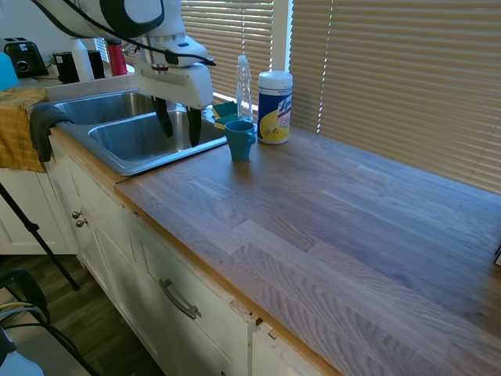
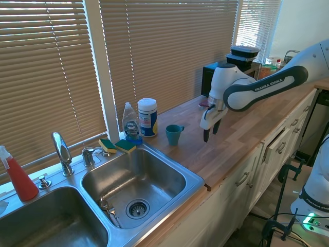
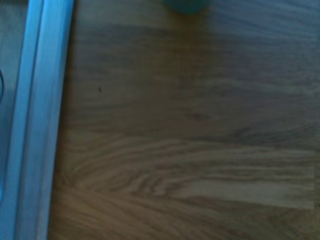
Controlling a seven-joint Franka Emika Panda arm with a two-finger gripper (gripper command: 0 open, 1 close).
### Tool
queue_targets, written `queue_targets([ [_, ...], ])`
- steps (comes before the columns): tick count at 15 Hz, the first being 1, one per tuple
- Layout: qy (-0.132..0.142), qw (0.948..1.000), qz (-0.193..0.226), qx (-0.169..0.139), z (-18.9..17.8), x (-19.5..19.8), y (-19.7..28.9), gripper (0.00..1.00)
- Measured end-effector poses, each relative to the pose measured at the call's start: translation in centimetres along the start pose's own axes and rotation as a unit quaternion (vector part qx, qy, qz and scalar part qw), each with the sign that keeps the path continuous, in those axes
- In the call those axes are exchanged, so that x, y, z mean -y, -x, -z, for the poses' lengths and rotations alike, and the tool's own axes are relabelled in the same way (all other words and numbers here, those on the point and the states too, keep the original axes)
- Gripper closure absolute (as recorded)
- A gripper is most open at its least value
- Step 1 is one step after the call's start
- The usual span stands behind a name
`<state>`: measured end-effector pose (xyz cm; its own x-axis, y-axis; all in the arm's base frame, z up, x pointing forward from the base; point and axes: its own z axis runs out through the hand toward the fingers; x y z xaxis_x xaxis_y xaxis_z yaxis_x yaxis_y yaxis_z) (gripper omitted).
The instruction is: Put the mug in the sink
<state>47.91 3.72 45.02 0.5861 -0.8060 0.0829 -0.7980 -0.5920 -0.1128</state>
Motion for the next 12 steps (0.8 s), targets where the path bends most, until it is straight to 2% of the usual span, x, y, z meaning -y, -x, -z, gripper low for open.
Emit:
queue_targets([
  [3, -0.010, 0.9988, -0.047, 0.000, 0.6, 3.7, -0.7, 0.00],
  [5, -0.014, 0.9957, -0.091, 0.001, 0.3, 6.0, -1.3, 0.00],
  [8, -0.023, 0.9871, -0.158, -0.008, 0.0, 8.4, -2.8, 0.00],
  [12, -0.026, 0.9714, -0.234, -0.028, -1.0, 10.0, -5.6, 0.00],
])
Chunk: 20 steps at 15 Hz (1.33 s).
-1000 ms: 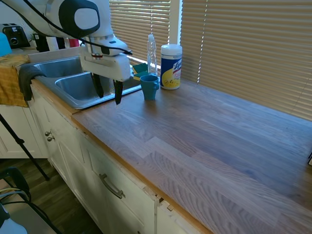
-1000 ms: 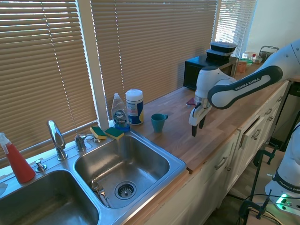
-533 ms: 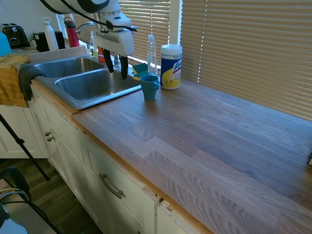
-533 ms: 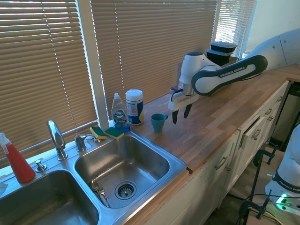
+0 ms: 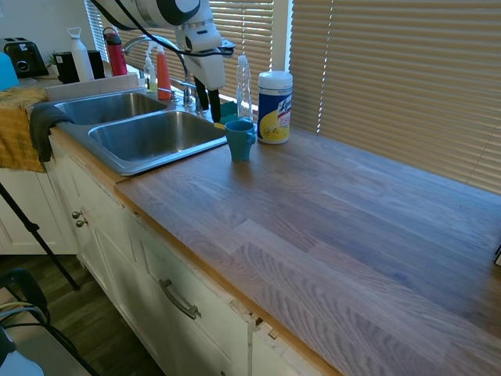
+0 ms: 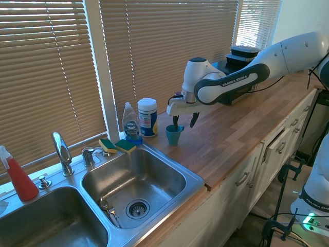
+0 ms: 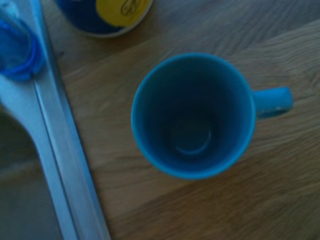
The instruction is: Put the mug in the sink
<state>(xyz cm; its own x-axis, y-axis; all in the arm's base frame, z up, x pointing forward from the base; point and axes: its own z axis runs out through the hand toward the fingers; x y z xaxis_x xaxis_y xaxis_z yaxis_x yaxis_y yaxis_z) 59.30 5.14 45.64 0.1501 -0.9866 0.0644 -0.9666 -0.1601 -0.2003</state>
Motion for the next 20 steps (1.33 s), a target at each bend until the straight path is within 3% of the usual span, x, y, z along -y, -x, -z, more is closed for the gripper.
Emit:
queue_targets([
  [8, 0.016, 0.9934, -0.112, -0.018, -3.4, 2.7, -2.9, 0.00],
  [15, 0.037, 0.9884, -0.144, -0.031, -7.2, 3.2, -4.2, 0.00],
  [16, 0.040, 0.9883, -0.144, -0.032, -7.9, 3.2, -4.3, 1.00],
  [20, 0.052, 0.9888, -0.136, -0.030, -9.7, 3.1, -3.3, 1.00],
])
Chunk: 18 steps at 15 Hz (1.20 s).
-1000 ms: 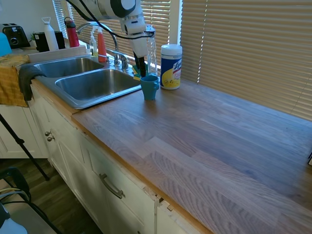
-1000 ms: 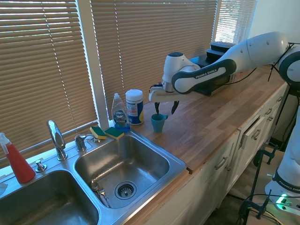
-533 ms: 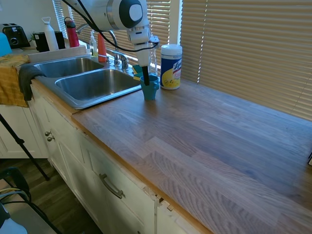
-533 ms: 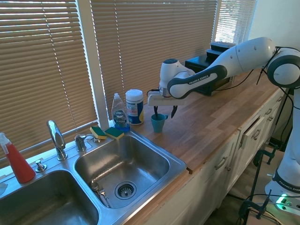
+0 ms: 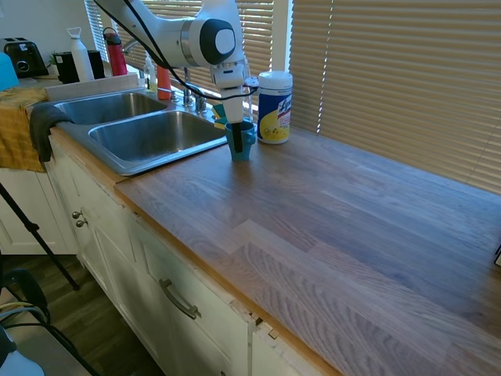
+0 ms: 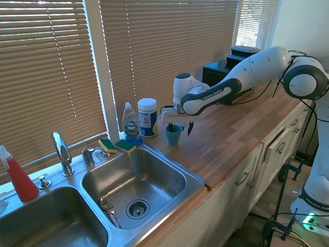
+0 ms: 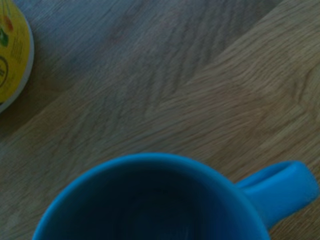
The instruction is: Put the mug in the sink
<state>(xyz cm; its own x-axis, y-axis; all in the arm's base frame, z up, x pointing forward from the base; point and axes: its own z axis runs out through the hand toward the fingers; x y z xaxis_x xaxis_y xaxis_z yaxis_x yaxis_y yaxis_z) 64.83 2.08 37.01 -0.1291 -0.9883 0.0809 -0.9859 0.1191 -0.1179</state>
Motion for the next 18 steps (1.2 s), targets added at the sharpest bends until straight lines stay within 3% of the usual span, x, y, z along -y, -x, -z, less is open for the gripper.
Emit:
queue_targets([
  [18, -0.012, 0.9997, 0.014, 0.017, -2.0, 0.2, 0.0, 1.00],
])
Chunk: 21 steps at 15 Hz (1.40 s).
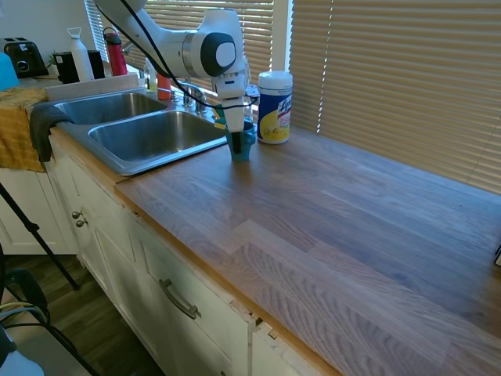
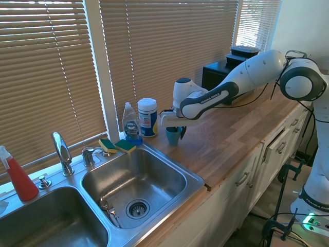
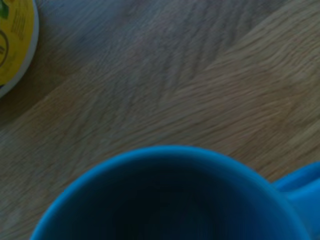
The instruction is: Put the mug in the sink
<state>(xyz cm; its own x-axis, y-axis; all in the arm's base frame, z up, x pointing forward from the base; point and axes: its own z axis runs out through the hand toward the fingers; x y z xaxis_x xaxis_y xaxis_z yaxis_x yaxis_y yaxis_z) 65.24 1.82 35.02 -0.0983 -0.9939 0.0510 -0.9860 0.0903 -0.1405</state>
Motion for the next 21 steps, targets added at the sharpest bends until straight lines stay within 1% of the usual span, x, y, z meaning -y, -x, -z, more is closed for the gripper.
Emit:
queue_targets([
  [3, -0.012, 0.9997, 0.019, 0.005, 0.6, 0.2, 0.1, 1.00],
  [5, -0.016, 0.9991, 0.039, 0.006, 1.1, 0.1, 0.0, 1.00],
  [6, -0.022, 0.9985, 0.050, 0.006, 1.8, 0.0, 0.1, 1.00],
  [8, -0.040, 0.9963, 0.076, 0.009, 4.2, -0.4, 1.2, 1.00],
  [10, -0.063, 0.9915, 0.114, 0.009, 7.4, -1.3, 4.1, 1.00],
  [12, -0.081, 0.9838, 0.160, 0.005, 9.6, -2.2, 7.9, 1.00],
  [14, -0.093, 0.9733, 0.210, 0.001, 10.6, -3.3, 12.3, 1.00],
  [16, -0.102, 0.9622, 0.252, 0.004, 11.1, -4.0, 16.9, 1.00],
  [17, -0.104, 0.9570, 0.271, 0.006, 10.8, -4.1, 19.2, 1.00],
  [19, -0.099, 0.9482, 0.301, 0.013, 8.9, -3.9, 23.2, 1.00],
  [21, -0.090, 0.9410, 0.326, 0.019, 6.1, -3.4, 26.5, 1.00],
])
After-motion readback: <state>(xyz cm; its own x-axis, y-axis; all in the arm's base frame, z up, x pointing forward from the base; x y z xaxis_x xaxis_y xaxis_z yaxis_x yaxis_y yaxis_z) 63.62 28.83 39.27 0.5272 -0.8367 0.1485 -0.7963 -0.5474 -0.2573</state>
